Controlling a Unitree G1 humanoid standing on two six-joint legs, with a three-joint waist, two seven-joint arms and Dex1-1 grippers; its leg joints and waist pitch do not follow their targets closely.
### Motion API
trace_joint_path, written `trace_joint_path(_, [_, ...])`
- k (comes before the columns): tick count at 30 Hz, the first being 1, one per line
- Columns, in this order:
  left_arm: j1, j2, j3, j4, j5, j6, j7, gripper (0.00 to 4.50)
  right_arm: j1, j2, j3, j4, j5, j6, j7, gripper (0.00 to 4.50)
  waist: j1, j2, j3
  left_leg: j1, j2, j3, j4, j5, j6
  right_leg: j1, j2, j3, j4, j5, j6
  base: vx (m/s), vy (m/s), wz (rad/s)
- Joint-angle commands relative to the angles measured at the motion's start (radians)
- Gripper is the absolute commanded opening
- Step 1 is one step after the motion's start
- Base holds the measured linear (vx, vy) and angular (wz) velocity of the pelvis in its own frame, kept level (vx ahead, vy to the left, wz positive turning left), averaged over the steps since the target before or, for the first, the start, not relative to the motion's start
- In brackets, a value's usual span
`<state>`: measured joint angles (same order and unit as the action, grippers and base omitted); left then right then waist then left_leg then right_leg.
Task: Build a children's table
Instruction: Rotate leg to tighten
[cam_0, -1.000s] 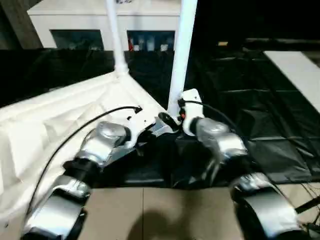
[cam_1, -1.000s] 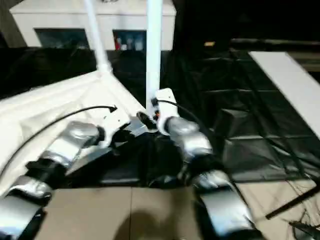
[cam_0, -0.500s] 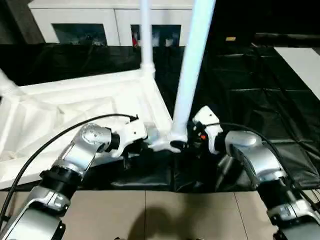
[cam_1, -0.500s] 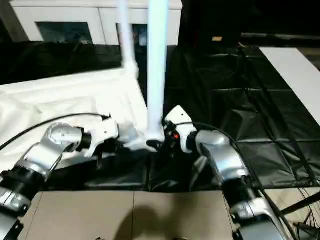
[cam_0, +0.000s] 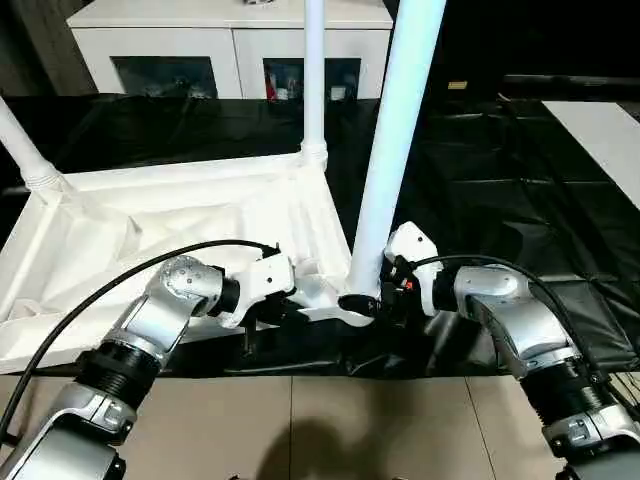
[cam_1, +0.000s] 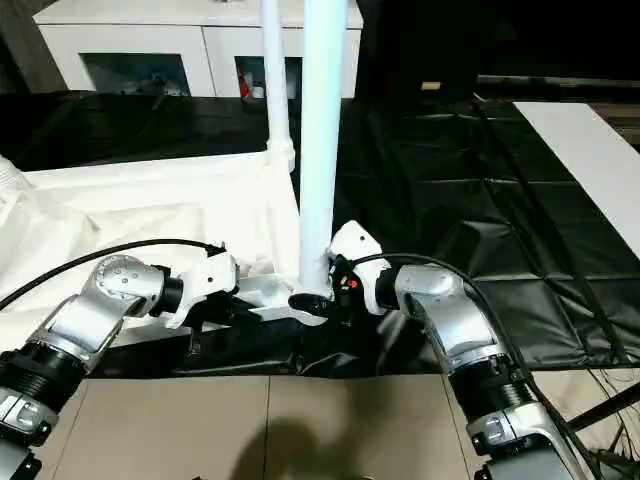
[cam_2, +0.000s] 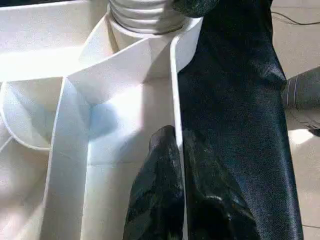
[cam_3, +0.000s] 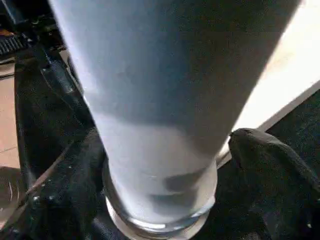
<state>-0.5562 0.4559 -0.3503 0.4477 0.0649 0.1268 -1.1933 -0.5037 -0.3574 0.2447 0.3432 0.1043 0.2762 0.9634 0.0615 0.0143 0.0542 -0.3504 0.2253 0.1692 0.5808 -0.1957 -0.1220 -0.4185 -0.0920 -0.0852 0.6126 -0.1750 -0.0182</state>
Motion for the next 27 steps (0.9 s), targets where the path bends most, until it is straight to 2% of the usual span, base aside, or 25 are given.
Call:
trace_joint_path(1, [-0.006, -0.001, -0.014, -0.019, -0.005, -0.016, -0.02, 0.0, -0.021, -0.007, 0.007, 0.024, -0.015, -0.011, -0.004, 3.68, 0.001, 0.01, -0.073, -0.004, -0.003, 0.01, -0.057, -0.13, 0.055, 0.074, -0.035, 0.045, -0.055, -0.047, -0.258, 0.0, 0.0, 0.0])
trace_joint_path(9, [-0.007, -0.001, -0.015, -0.009, 0.0, -0.019, -0.013, 0.0, -0.036, -0.005, 0.01, 0.066, -0.027, -0.033, 0.003, 3.0, -0.001, 0.007, -0.072, -0.004, -0.003, 0.01, -0.056, -0.153, 0.053, 0.073, -0.034, 0.045, -0.057, -0.086, -0.25, 0.0, 0.0, 0.0])
trace_joint_path(13, [0.003, 0.0, -0.016, -0.006, 0.01, -0.003, 0.004, 0.0, -0.043, 0.017, -0.001, 0.11, -0.026, -0.008, -0.038, 2.76, -0.003, 0.008, -0.072, -0.004, -0.003, 0.01, -0.056, -0.16, 0.05, 0.072, -0.035, 0.045, -0.058, -0.101, -0.249, 0.0, 0.0, 0.0])
trace_joint_path(15, [-0.001, -0.01, -0.013, 0.01, 0.018, 0.013, 0.032, 0.0, -0.049, 0.049, -0.013, 0.146, -0.04, 0.029, -0.123, 2.74, -0.005, 0.007, -0.07, -0.004, -0.004, 0.01, -0.057, -0.167, 0.047, 0.072, -0.034, 0.045, -0.06, -0.118, -0.246, 0.0, 0.0, 0.0])
trace_joint_path(19, [-0.056, -0.097, 0.035, 0.107, 0.03, 0.104, 0.204, 0.0, -0.07, 0.148, -0.054, 0.216, -0.064, 0.088, -0.344, 2.69, -0.015, 0.01, -0.065, 0.003, -0.009, 0.009, -0.06, -0.219, 0.006, 0.065, -0.034, 0.044, -0.076, -0.263, -0.204, 0.0, 0.0, 0.0])
trace_joint_path(20, [-0.062, -0.105, 0.037, 0.115, 0.033, 0.109, 0.219, 0.0, -0.072, 0.158, -0.058, 0.222, -0.065, 0.093, -0.364, 2.69, -0.017, 0.009, -0.064, 0.002, -0.01, 0.008, -0.062, -0.226, -0.001, 0.065, -0.034, 0.044, -0.079, -0.292, -0.191, 0.0, 0.0, 0.0])
trace_joint_path(21, [-0.095, -0.146, 0.056, 0.162, 0.048, 0.144, 0.321, 0.0, -0.084, 0.208, -0.082, 0.247, -0.064, 0.118, -0.455, 2.69, -0.019, 0.008, -0.064, 0.002, -0.011, 0.008, -0.062, -0.236, -0.002, 0.063, -0.033, 0.044, -0.083, -0.313, -0.178, 0.0, 0.0, 0.0])
trace_joint_path(22, [-0.109, -0.161, 0.064, 0.183, 0.054, 0.153, 0.361, 0.0, -0.091, 0.227, -0.094, 0.257, -0.06, 0.129, -0.49, 2.69, -0.021, 0.013, -0.063, 0.006, -0.011, 0.007, -0.063, -0.249, -0.006, 0.058, -0.033, 0.046, -0.086, -0.329, -0.175, 0.0, 0.0, 0.0])
trace_joint_path(24, [-0.139, -0.197, 0.08, 0.224, 0.056, 0.183, 0.437, 0.0, -0.11, 0.266, -0.123, 0.293, -0.059, 0.148, -0.589, 2.69, -0.022, 0.007, -0.063, 0.004, -0.012, 0.005, -0.063, -0.251, -0.008, 0.06, -0.031, 0.046, -0.085, -0.335, -0.17, 0.0, 0.0, 0.0])
trace_joint_path(26, [-0.176, -0.242, 0.099, 0.273, 0.059, 0.213, 0.521, 0.0, -0.139, 0.317, -0.165, 0.349, -0.057, 0.142, -0.733, 2.69, -0.024, 0.01, -0.063, 0.007, -0.017, 0.006, -0.063, -0.263, -0.007, 0.052, -0.033, 0.05, -0.092, -0.366, -0.161, 0.0, 0.0, 0.0])
trace_joint_path(27, [-0.204, -0.277, 0.109, 0.313, 0.061, 0.223, 0.574, 0.0, -0.166, 0.358, -0.199, 0.401, -0.053, 0.121, -0.837, 2.69, -0.024, 0.009, -0.066, 0.002, -0.016, 0.002, -0.064, -0.25, -0.009, 0.057, -0.033, 0.05, -0.09, -0.356, -0.157, 0.0, 0.0, 0.0])
